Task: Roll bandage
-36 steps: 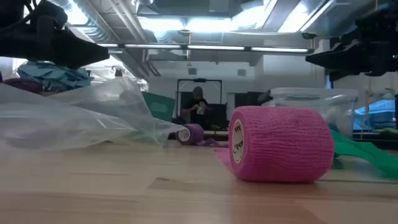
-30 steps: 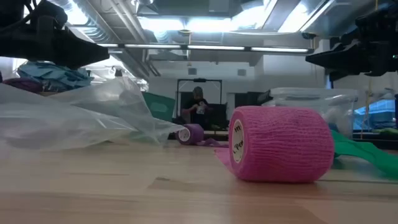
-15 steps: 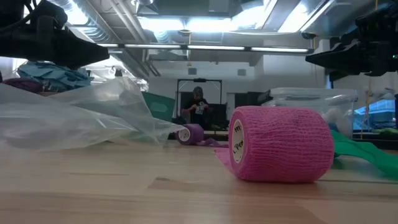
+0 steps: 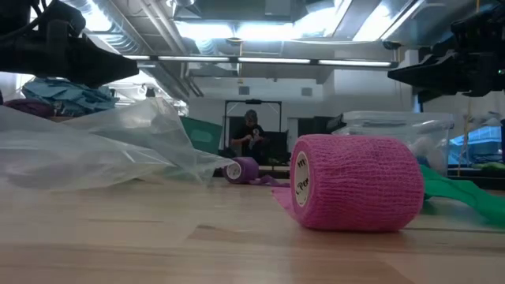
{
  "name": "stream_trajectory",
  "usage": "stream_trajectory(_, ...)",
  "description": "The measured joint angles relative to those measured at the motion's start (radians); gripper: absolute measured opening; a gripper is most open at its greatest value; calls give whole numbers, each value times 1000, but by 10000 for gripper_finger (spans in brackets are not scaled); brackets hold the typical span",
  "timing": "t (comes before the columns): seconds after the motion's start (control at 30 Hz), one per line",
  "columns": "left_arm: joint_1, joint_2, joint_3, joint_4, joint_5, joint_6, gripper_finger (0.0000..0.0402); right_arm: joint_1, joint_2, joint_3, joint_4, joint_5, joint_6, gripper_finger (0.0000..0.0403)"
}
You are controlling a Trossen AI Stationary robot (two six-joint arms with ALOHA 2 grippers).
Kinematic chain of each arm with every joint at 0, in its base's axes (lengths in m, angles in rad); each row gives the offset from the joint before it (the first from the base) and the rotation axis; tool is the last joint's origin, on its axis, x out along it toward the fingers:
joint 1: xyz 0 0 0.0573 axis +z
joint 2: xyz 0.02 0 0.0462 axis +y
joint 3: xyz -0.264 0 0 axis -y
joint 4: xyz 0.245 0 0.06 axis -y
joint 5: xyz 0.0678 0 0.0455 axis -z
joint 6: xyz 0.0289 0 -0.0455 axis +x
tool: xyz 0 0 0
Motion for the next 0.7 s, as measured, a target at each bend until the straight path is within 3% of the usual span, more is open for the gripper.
stream_trajectory(0.7,3,0,0,1,-17,52,175,0,0,0,0,0,0,209)
